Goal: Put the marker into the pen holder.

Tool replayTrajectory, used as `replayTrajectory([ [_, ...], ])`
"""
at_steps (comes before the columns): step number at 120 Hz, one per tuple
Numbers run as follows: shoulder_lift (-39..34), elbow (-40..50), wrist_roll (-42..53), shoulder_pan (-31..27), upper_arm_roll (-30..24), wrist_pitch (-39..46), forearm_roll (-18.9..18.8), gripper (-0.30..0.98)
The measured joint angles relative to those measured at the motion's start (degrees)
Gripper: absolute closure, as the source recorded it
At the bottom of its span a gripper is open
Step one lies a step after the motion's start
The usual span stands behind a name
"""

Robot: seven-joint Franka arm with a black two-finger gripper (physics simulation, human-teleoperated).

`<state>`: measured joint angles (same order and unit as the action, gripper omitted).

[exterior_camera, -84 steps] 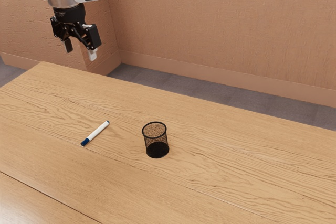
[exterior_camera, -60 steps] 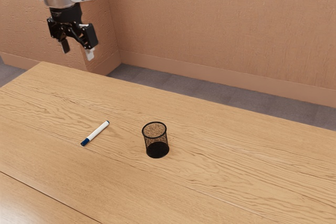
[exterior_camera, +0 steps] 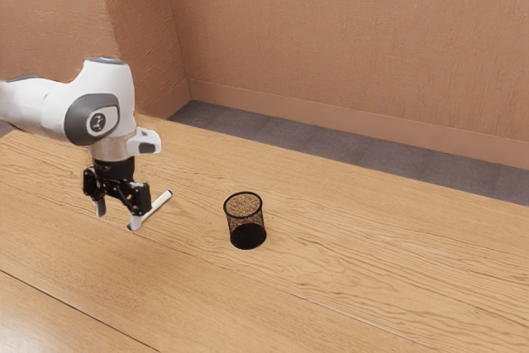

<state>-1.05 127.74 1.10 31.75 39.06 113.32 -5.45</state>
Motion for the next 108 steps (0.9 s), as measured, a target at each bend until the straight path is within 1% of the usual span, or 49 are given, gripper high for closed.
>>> replayTrajectory([
  [11, 4.05, 0.13, 1.07, -0.78, 0.18, 6.25, 3.8, 0.0],
  [22, 7.79, -2.75, 2.64, -1.57, 0.15, 10.28, 6.78, 0.0],
  [31, 11.99, -6.16, 5.28, -3.39, -0.28, 12.46, 10.04, 0.0],
  [45, 16.14, -9.39, 9.64, -5.83, -0.92, 13.17, 12.43, 0.0],
  [49, 18.11, -11.3, 11.16, -8.14, -2.68, 13.31, 13.35, 0.0],
  [55, 20.28, -13.26, 13.59, -13.58, -7.54, 13.69, 14.72, 0.0],
  [60, 21.75, -14.96, 15.61, -16.33, -10.37, 14.02, 15.5, 0.0],
  [75, 25.58, -18.7, 21.11, -18.76, -13.29, 14.67, 16.8, 0.0],
  [89, 27.22, -19.88, 25.44, -22.32, -16.27, 15.03, 17.25, 0.0],
  [100, 29.74, -22.95, 28.37, -27.26, -21.23, 15.31, 17.42, 0.0],
  [108, 30.65, -24.13, 29.96, -29.06, -22.85, 15.44, 17.6, 0.0],
])
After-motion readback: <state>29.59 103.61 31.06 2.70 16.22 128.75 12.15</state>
